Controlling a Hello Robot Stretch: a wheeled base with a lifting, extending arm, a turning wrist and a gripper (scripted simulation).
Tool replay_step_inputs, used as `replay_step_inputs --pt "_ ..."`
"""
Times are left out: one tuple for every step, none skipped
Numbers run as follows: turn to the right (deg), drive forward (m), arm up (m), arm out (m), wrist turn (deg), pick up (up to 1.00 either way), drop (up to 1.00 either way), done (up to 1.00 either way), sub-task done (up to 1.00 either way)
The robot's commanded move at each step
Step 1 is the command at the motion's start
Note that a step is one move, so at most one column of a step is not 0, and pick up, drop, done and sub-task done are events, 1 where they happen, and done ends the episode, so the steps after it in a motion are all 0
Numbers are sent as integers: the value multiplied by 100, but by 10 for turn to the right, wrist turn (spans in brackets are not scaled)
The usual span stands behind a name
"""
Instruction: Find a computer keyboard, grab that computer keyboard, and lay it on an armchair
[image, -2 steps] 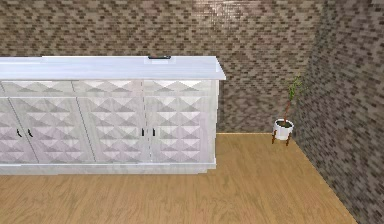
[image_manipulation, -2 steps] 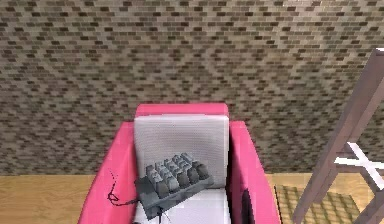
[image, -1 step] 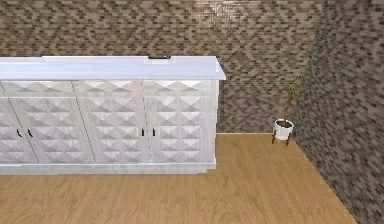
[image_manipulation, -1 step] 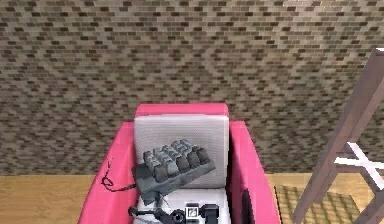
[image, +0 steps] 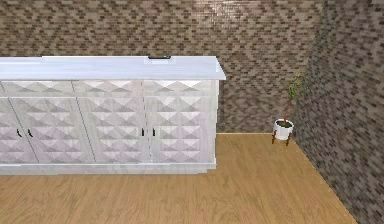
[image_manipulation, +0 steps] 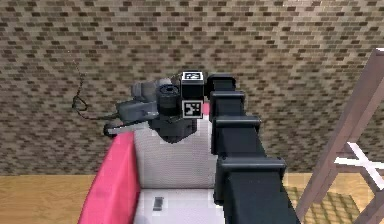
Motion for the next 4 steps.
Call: replay_step_inputs --pt "0 0 0 0 -450 0 0 0 0" --pt "0 0 0 0 -420 0 0 0 0" --pt "0 0 0 -18 0 0 0 0 0" --pt "360 0 0 0 0 0 0 0 0"
